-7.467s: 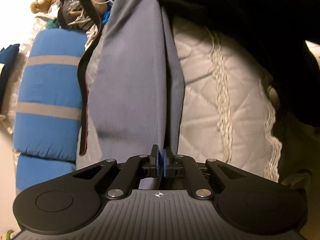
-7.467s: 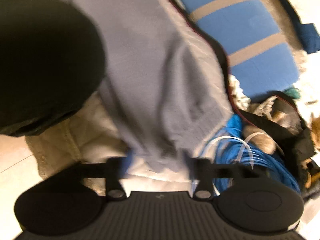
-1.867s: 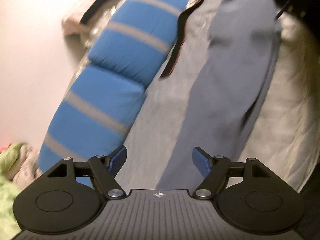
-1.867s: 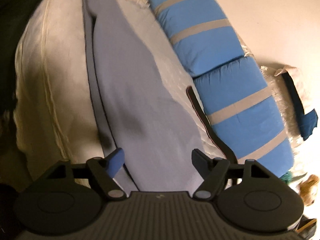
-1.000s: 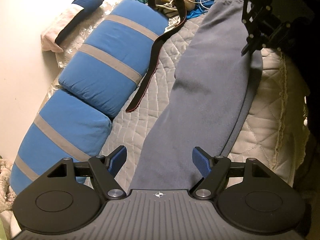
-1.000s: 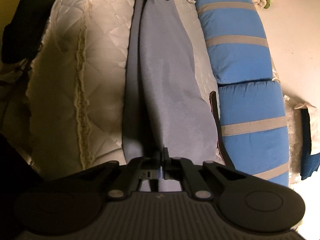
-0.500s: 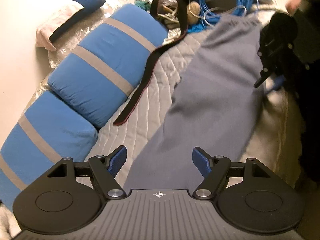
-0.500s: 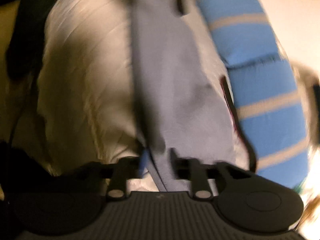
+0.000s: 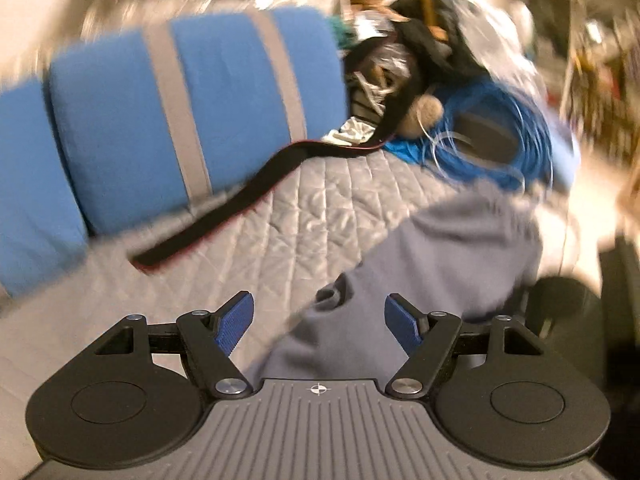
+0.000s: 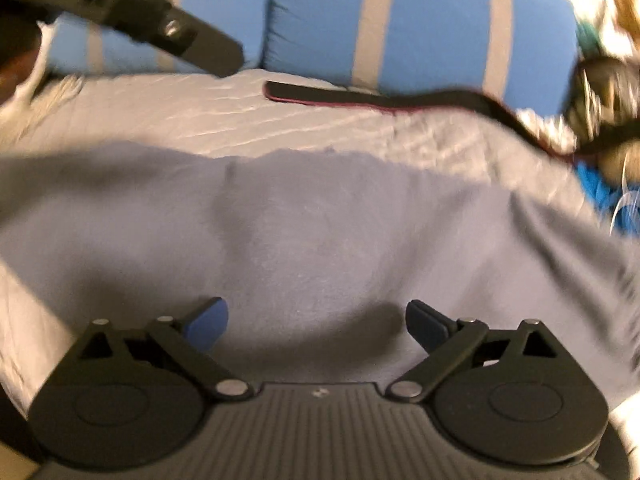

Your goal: Fold clothes

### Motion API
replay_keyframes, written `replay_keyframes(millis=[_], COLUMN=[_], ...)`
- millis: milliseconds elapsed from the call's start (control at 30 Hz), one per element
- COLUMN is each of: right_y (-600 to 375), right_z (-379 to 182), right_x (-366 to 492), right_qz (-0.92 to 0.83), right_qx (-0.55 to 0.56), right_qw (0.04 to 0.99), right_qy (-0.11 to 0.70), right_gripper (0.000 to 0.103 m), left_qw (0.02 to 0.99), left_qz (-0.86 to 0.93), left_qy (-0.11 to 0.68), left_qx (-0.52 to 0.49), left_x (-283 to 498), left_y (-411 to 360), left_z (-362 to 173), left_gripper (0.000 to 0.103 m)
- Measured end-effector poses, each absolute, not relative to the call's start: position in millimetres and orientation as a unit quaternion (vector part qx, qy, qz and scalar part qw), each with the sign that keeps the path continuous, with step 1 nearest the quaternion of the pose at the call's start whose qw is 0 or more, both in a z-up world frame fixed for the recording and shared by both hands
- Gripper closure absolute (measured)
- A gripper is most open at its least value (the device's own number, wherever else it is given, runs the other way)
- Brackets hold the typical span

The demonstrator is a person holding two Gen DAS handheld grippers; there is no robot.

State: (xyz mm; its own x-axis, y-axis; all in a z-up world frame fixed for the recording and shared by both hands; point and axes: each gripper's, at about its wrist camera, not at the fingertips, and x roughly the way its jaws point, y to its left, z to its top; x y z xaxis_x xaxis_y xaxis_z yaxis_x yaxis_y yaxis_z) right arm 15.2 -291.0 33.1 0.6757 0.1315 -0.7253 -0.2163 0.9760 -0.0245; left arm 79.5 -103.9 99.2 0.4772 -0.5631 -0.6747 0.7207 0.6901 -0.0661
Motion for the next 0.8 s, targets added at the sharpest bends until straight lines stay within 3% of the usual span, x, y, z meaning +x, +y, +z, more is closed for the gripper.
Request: replay_keyframes(millis=[133, 433, 667, 800], right_y=[-289.8, -289.9, -292.6, -291.9], right_z=[18.9, 15.6, 14.9, 13.7], right_x=[19.9, 10.7, 10.8, 12.1], right_qz=[0.099, 0.109, 0.114, 0.115], right_qx=[-0.037, -0.031, -0.031, -0.036], right_qw=[0.917, 0.920, 0.921, 0.922], right_qy=[0.384, 0.375, 0.372, 0.369], right_gripper=[0.000, 0.000, 0.000, 0.000], left_qw=[0.835, 0.795, 0.776, 0.758], left_qz=[-0.364, -0.387, -0.366, -0.372], left_qy=[0.404, 0.421, 0.479, 0.512], left_qx=[0.079, 0.200, 0.185, 0.156], left_x=[117.6, 152.0, 166.5, 171.2], left_y=[-116.3, -181.6, -193.8, -190.2], left_z=[72.3, 98.7, 77.0, 54.7], left_gripper=[0.033, 0.032, 0.033, 0.041])
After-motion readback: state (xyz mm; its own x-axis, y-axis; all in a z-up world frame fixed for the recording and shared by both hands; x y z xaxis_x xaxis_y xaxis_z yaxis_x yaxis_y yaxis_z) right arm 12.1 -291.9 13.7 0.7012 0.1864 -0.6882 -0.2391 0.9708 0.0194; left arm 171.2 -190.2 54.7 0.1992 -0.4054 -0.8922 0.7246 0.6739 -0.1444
